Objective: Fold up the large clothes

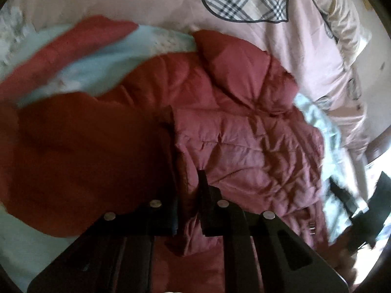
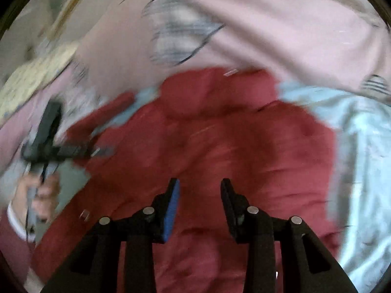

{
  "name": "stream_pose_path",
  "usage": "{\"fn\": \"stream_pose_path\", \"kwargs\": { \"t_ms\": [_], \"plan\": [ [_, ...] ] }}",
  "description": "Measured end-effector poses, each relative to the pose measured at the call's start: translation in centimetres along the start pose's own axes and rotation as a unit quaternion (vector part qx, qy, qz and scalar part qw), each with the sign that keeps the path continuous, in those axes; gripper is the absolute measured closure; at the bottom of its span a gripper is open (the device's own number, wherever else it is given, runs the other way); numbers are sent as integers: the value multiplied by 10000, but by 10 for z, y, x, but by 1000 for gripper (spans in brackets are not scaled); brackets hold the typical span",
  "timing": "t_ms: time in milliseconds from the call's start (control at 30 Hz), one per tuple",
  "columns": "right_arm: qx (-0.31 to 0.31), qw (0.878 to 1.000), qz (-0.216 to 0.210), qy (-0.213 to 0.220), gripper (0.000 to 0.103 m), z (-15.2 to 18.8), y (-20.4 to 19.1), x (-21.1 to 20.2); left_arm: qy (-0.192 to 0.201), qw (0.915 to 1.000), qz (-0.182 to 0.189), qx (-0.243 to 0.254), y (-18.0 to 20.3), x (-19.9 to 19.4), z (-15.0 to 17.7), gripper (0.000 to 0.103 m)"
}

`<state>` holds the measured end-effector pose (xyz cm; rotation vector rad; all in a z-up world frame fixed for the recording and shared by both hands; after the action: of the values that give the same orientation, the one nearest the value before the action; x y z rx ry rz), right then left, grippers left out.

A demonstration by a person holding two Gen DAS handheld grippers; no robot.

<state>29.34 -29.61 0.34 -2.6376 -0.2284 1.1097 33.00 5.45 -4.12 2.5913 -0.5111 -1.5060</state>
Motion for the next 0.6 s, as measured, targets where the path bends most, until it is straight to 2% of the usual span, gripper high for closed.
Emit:
{"fn": "stream_pose_path", "kwargs": {
  "t_ms": [67,133,200,233,367,467,533,600],
  "plan": [
    [309,9993,189,-83,64,-8,23,4,69,9995,-255,199,1,-2,0,92],
    [493,9982,279,-216,64,-11,38,16,57,9988,-349,330,6,2,1,92],
    [439,9972,456,-395,64,-8,42,32,95,9976,-520,438,9,3,4,89],
    [407,9961,609,-492,64,-3,47,38,145,9968,-640,451,10,1,5,84],
    [424,9931,832,-716,65,11,57,61,641,9938,-868,263,8,-31,8,81],
    [419,9933,851,-656,64,15,58,61,957,9929,-625,330,17,-52,8,81],
    [404,9932,878,-654,64,16,57,61,960,9937,-353,467,26,-53,8,81],
    [367,9931,904,-653,64,18,57,62,804,9940,-365,641,38,-41,9,81]
  ]
}}
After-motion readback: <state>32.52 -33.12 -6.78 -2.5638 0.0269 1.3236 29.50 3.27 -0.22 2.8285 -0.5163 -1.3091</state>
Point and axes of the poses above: each gripper's, at about its wrist camera, not at the fingertips, and x roughly the way its jaws point, y to its right, z to its underside, the point moved 2 cm from there along x, roughly the way its jaws point, and after that the axes turned 8 degrees about x, right-handed, at the moved point
